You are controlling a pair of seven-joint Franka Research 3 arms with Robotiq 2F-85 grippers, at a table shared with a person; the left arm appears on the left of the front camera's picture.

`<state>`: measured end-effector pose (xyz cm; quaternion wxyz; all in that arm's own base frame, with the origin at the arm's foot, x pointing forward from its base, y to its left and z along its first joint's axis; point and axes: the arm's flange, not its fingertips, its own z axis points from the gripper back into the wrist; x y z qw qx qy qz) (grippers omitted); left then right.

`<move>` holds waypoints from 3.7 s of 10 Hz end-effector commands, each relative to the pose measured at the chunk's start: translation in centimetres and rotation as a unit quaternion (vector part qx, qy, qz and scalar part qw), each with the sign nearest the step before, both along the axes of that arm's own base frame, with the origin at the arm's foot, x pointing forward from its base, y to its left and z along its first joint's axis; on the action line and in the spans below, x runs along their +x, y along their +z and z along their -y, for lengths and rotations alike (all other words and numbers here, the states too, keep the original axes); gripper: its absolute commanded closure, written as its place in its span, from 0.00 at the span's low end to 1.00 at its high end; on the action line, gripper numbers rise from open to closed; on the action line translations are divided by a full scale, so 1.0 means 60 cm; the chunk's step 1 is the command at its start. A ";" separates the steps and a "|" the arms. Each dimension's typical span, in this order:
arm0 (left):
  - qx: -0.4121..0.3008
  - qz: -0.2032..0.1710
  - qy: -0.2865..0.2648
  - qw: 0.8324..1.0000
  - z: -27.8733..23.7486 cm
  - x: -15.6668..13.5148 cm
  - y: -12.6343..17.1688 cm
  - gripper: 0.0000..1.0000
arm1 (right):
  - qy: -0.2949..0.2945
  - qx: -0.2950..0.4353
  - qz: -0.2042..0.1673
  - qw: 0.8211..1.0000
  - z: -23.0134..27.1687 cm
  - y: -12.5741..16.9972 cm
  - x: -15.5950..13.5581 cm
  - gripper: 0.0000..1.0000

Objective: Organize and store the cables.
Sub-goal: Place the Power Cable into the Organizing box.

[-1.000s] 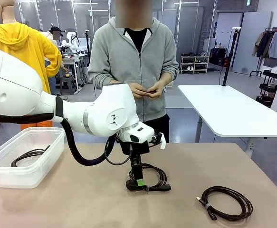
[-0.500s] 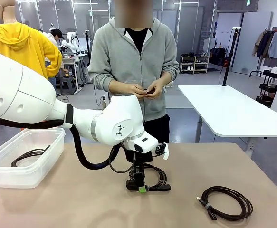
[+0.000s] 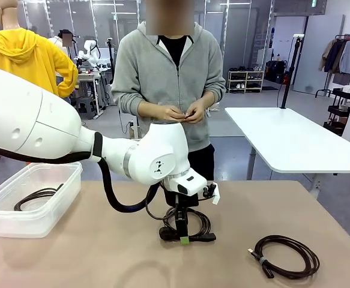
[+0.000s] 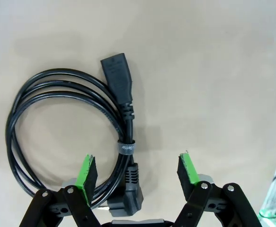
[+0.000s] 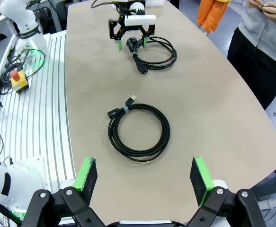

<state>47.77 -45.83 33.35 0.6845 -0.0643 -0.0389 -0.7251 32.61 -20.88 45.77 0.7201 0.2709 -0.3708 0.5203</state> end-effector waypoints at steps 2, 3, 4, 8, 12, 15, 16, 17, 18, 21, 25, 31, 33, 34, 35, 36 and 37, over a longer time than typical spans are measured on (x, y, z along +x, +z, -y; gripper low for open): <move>0.030 -0.012 0.015 0.999 0.023 0.007 -0.011 0.14 | 0.000 0.002 0.004 1.000 -0.001 -0.001 -0.001 0.00; 0.034 -0.013 0.016 0.999 0.026 0.008 -0.013 0.14 | 0.000 0.002 0.004 1.000 -0.001 -0.001 -0.001 0.00; 0.038 -0.017 0.018 0.999 0.027 0.007 -0.016 0.14 | 0.000 0.002 0.004 1.000 -0.001 -0.001 -0.001 0.00; 0.047 -0.020 0.028 0.998 0.033 0.010 -0.028 0.65 | 0.000 0.002 0.004 1.000 -0.001 -0.001 -0.001 0.00; 0.053 -0.021 0.028 0.998 0.032 0.012 -0.034 1.00 | 0.000 0.002 0.004 1.000 -0.001 -0.001 -0.001 0.00; 0.049 -0.013 0.024 0.998 0.028 0.007 -0.010 1.00 | 0.000 0.002 0.004 1.000 -0.001 -0.001 -0.001 0.00; 0.046 -0.013 0.023 0.999 0.026 0.006 0.007 1.00 | 0.000 0.002 0.004 1.000 -0.001 -0.001 -0.001 0.00; 0.047 -0.012 0.016 0.999 0.023 0.006 0.029 1.00 | 0.000 0.002 0.004 1.000 -0.001 -0.001 -0.001 0.00; 0.047 0.006 0.012 0.999 0.019 0.006 0.061 1.00 | 0.000 0.002 0.004 1.000 -0.001 -0.001 -0.001 0.00; 0.023 0.035 0.017 0.999 -0.016 0.003 0.160 1.00 | 0.000 0.002 0.004 1.000 -0.001 -0.001 -0.001 0.00; 0.019 0.049 0.031 0.998 -0.014 0.016 0.188 1.00 | 0.000 0.002 0.004 1.000 -0.001 -0.001 -0.001 0.00; 0.010 0.059 -0.007 0.998 -0.050 0.021 0.198 0.84 | 0.000 0.002 0.004 1.000 -0.001 -0.001 -0.001 0.00; 0.068 0.131 -0.102 0.984 -0.163 0.008 0.222 0.84 | 0.000 0.002 0.004 1.000 -0.001 -0.001 -0.001 0.00; 0.060 0.150 -0.108 0.981 -0.207 -0.003 0.235 0.84 | 0.000 0.002 0.004 1.000 -0.001 -0.001 -0.001 0.00; 0.050 0.168 -0.096 0.980 -0.247 -0.011 0.254 0.84 | 0.000 0.002 0.004 1.000 -0.001 -0.001 -0.001 0.00; 0.040 0.189 -0.084 0.978 -0.295 -0.020 0.278 0.84 | 0.000 0.002 0.004 1.000 -0.001 -0.001 -0.001 0.00; 0.036 0.211 -0.079 0.974 -0.338 -0.028 0.300 0.84 | 0.000 0.002 0.004 1.000 -0.001 -0.001 -0.001 0.00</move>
